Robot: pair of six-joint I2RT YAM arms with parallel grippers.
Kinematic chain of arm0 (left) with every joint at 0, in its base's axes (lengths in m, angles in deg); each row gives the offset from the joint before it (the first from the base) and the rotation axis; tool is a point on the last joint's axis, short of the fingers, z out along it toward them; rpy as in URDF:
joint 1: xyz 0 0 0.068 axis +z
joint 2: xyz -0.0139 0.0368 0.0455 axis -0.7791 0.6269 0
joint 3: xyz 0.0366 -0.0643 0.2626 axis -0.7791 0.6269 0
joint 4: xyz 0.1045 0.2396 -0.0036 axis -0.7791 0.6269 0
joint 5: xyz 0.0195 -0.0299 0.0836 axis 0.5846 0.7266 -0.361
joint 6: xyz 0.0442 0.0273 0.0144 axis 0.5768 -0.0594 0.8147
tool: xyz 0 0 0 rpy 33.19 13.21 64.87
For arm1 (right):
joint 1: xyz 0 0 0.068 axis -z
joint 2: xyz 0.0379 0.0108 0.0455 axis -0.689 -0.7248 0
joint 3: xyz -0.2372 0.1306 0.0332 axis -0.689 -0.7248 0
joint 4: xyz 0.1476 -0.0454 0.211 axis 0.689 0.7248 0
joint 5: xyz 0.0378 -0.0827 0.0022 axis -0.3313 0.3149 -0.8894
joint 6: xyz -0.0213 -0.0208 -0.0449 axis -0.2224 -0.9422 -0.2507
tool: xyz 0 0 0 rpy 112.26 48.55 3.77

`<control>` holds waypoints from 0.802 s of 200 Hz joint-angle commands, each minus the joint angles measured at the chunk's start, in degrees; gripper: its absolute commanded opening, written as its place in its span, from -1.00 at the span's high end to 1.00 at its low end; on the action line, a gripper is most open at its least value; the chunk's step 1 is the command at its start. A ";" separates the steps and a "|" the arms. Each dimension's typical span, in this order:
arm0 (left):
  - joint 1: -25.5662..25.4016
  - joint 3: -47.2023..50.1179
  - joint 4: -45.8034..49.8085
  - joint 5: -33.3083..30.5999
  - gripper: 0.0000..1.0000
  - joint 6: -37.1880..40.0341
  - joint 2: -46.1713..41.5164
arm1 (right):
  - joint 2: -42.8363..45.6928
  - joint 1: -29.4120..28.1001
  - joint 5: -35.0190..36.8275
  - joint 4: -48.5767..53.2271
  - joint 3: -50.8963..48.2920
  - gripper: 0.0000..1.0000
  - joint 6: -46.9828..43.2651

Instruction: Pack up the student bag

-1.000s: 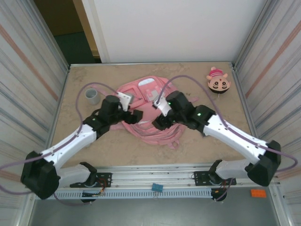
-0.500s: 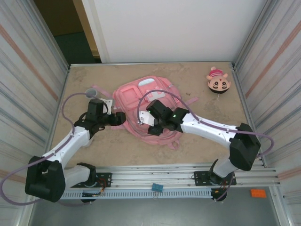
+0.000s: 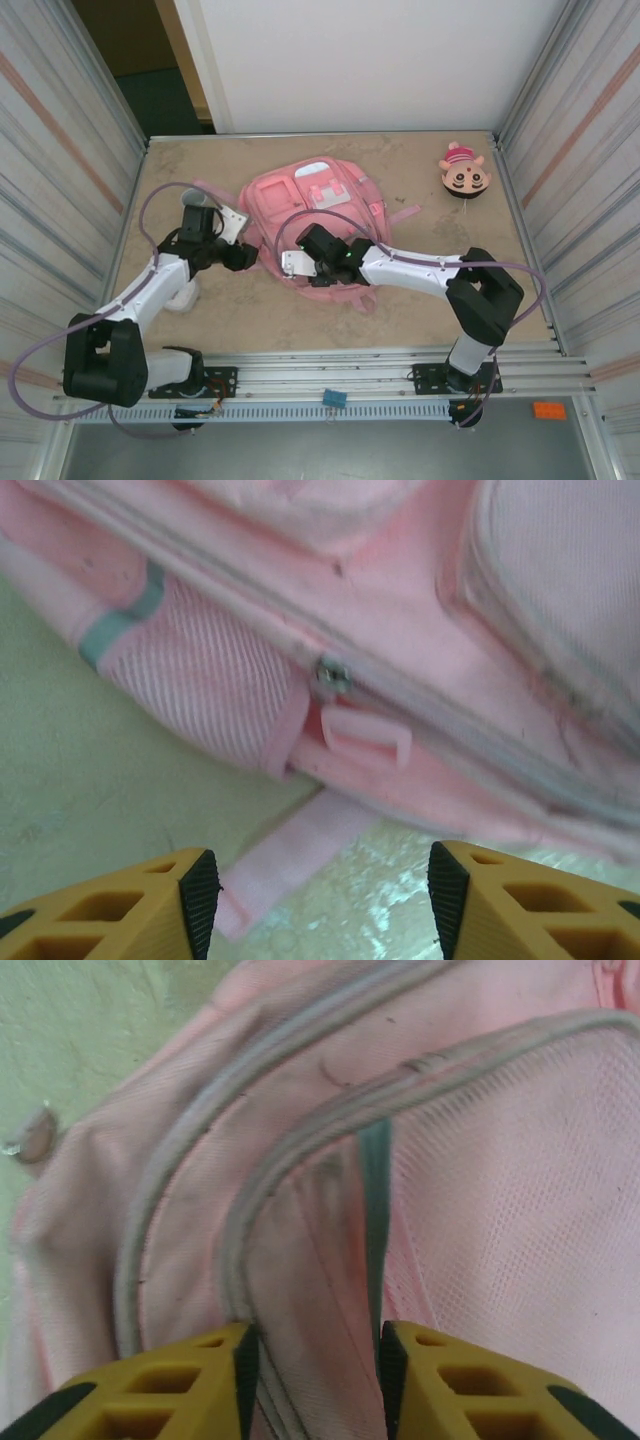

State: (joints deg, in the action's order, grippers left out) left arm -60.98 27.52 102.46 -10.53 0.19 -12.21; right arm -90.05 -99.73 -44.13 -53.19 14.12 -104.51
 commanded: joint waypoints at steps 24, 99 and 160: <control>1.72 -1.16 0.64 4.54 -0.22 12.99 1.96 | 5.89 0.96 0.17 -3.40 2.69 1.00 -2.21; 1.74 -3.57 -4.83 7.14 -0.28 15.21 7.60 | 11.95 2.92 -8.65 3.93 7.08 0.89 -0.36; 1.81 -1.80 -6.09 7.82 -0.31 12.97 4.73 | 6.45 7.22 -11.67 6.68 1.75 -0.17 -8.04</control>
State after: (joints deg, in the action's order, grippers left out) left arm -59.47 25.16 97.52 -4.46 13.41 -4.93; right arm -80.93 -93.99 -52.96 -48.91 18.69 -107.28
